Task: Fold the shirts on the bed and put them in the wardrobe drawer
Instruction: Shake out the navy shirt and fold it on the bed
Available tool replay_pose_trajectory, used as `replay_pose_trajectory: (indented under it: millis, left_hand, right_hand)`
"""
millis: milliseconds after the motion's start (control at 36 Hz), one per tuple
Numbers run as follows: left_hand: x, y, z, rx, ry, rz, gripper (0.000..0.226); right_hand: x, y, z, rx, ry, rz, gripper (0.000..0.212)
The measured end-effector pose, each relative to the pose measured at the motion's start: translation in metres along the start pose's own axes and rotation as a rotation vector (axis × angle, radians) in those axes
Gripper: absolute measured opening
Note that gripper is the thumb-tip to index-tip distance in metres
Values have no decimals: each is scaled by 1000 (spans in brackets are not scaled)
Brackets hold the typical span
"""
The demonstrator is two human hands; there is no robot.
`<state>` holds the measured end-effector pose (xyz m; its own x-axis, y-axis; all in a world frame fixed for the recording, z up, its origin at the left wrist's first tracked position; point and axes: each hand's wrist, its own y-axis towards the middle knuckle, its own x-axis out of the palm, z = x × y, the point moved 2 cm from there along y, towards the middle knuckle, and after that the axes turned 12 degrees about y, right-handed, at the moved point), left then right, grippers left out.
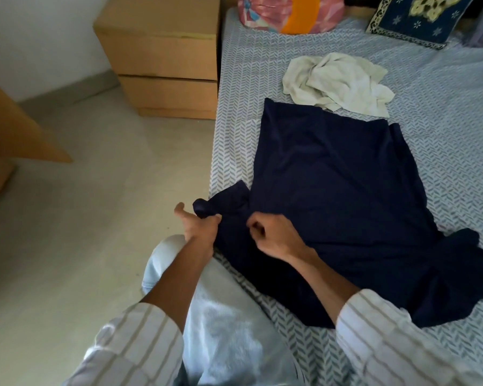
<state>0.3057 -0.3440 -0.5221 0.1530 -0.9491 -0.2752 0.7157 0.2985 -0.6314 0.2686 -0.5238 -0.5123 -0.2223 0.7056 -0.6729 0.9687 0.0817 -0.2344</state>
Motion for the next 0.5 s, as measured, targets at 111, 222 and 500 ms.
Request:
replay_pose_trajectory:
  millis: [111, 222, 500]
  left_hand:
    - [6, -7, -1, 200, 326, 41, 82]
    - [17, -8, -1, 435, 717, 60, 59]
    - [54, 8, 13, 966, 1225, -76, 50]
  right_hand:
    - [-11, 40, -3, -45, -58, 73, 40]
    - [-20, 68, 1, 42, -220, -21, 41]
    - [-48, 79, 35, 60, 72, 101, 20]
